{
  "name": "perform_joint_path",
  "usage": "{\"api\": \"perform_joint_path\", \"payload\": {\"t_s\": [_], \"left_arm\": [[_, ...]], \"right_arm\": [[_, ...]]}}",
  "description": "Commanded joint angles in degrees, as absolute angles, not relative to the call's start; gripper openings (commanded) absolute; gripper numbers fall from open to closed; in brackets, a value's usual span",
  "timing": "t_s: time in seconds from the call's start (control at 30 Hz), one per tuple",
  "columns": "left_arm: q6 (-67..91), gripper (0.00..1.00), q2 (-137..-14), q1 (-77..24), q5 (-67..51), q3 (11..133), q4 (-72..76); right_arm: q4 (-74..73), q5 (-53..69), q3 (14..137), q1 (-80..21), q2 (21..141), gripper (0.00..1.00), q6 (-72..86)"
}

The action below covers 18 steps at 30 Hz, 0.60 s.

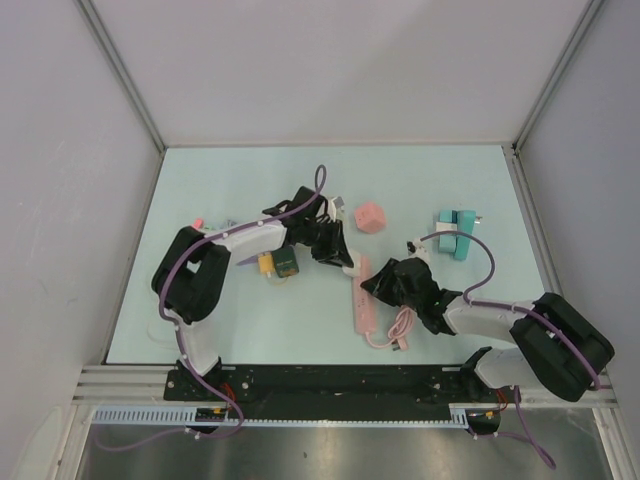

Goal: Pull the plug off the socket

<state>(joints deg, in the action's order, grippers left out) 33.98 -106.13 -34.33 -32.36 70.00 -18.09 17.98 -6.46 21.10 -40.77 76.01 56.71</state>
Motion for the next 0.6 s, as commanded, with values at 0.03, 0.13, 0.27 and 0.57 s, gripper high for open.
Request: {"api": "perform_joint_path", "payload": {"t_s": [0.03,0.13,0.27,0.57], "left_arm": [[29.18,0.00,-99.14,-32.34,-33.23,72.86,-23.64],[29.18,0.00,-98.79,-32.43,-32.96,72.60,-23.12],[28.92,0.00,-99.49,-32.61,-34.10,72.95,-23.11],[34.72,0.00,-96.95,-33.22,-41.75,70.84,-17.75]], "right_arm": [[0.44,-18.81,17.40,-39.02,79.54,0.15,57.04],[1.22,-19.16,17.40,-39.55,79.02,0.15,56.08],[4.04,-18.19,18.27,-42.62,74.54,0.15,54.05],[-5.10,-21.88,20.22,-40.25,75.41,0.15,56.33]]}}
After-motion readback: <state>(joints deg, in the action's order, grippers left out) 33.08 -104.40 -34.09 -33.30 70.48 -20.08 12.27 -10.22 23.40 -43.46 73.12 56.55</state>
